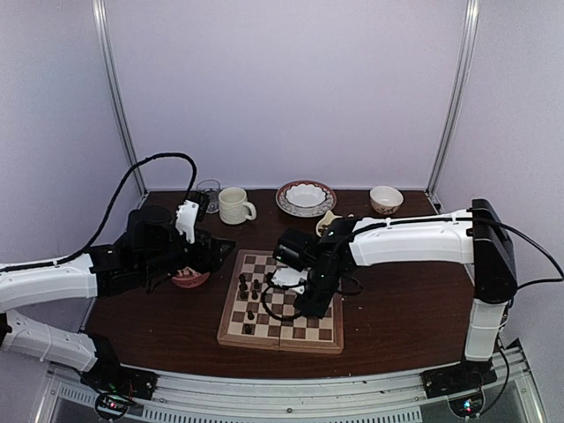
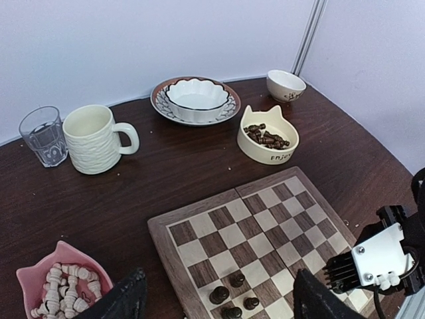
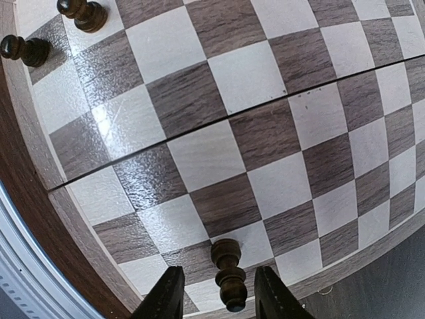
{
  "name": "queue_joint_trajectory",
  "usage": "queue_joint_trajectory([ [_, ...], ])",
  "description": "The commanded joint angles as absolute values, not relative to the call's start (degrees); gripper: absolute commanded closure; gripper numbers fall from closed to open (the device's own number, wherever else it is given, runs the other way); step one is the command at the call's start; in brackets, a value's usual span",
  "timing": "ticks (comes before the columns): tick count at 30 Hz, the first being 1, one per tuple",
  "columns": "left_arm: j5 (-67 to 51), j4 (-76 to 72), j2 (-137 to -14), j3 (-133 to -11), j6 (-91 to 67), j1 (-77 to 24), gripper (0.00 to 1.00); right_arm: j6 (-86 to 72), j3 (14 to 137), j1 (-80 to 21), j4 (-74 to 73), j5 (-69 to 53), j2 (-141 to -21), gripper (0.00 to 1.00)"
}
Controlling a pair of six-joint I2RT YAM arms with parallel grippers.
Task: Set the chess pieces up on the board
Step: Place the bishop on the chessboard.
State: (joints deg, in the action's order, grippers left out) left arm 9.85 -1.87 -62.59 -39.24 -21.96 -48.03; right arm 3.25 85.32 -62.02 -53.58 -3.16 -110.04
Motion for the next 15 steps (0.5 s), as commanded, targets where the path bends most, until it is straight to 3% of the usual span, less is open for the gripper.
queue_joint_trajectory([
  [1, 8.3, -3.4, -62.9, -41.1, -21.5, -47.9, 0.24, 3.2, 83.8, -62.4, -50.1, -3.8, -105.5, 0.60],
  [8, 0.9, -3.9, -65.7, -43.0, -21.1, -48.1, 0.27, 2.1, 76.5, -62.4, -39.0, -3.7, -93.1, 0.57],
  [15, 1.3, -1.2, -72.7, -47.9, -18.6, -52.8, 0.29, 0.7, 66.4, -62.4, -25.1, -3.9, -80.2, 0.45],
])
